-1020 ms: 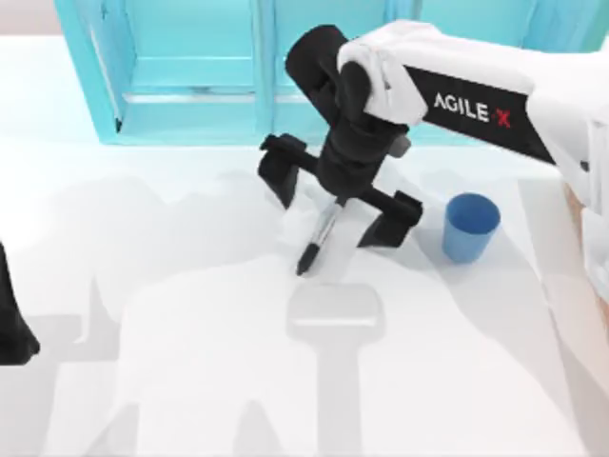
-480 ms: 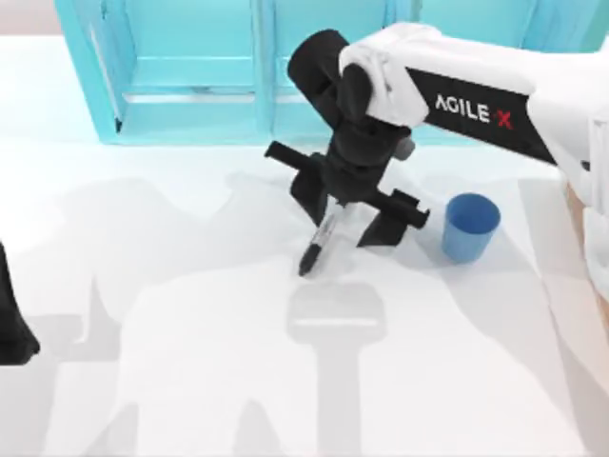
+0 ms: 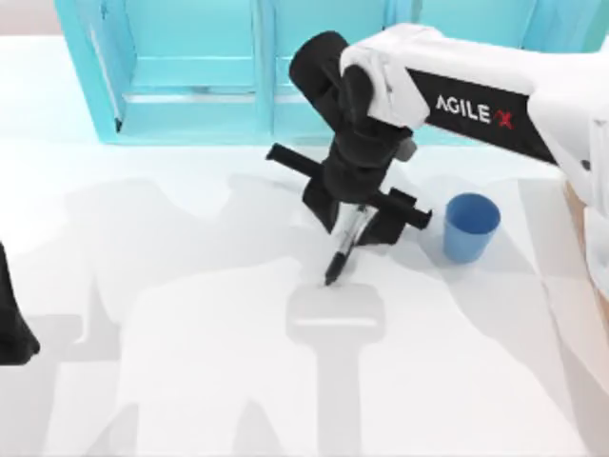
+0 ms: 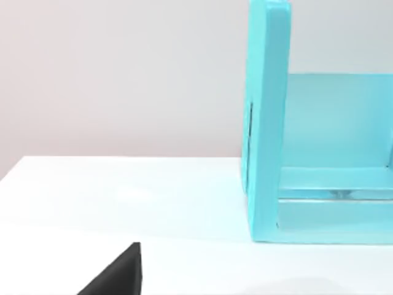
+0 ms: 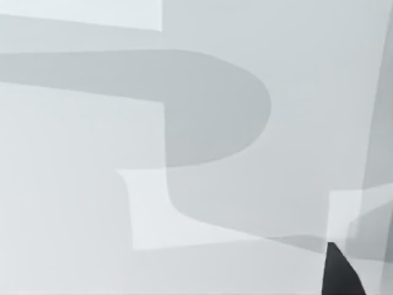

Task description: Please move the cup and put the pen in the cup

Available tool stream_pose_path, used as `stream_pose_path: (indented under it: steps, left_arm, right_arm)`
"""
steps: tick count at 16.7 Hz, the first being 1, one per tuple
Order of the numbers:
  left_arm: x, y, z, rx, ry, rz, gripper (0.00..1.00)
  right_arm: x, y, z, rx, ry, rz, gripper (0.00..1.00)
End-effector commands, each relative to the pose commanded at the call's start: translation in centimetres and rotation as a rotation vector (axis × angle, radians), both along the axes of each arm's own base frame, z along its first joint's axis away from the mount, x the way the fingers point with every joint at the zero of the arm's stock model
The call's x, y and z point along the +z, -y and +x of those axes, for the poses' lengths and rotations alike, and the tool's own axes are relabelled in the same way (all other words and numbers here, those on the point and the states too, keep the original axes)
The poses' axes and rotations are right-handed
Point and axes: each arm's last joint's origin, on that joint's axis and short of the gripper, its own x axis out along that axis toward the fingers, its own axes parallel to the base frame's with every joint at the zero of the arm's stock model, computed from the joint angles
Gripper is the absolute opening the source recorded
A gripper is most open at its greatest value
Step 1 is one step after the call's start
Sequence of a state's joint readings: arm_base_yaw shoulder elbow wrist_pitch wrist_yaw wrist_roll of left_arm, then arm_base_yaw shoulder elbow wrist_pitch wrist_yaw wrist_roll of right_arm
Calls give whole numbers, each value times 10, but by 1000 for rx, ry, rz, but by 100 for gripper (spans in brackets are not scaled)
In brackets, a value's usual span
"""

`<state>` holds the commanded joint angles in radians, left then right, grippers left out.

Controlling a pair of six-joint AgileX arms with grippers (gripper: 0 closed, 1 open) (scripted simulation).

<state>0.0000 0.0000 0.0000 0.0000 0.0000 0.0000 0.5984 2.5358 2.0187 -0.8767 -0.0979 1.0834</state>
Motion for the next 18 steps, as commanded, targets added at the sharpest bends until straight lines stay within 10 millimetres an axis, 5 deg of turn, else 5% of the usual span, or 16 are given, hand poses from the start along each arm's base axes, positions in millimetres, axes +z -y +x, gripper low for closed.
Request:
stream_pose_path:
  steps: [1,5,11,14,18]
  left_arm:
    - [0,0,0,0,0,0,100]
    - [0,0,0,0,0,0,100]
    - [0,0,0,0,0,0,100]
    - [0,0,0,0,0,0,100]
    - [0,0,0,0,0,0,100]
  right_arm:
    - [34,11,-5,20,20,-38,0]
    - [51,7,-23,26,9,-41,0]
    - [121,7,-86,22,29,-32,0]
    - [134,10,-104,20,21,-37,0]
    - [133,11,-103,15,21,-35,0]
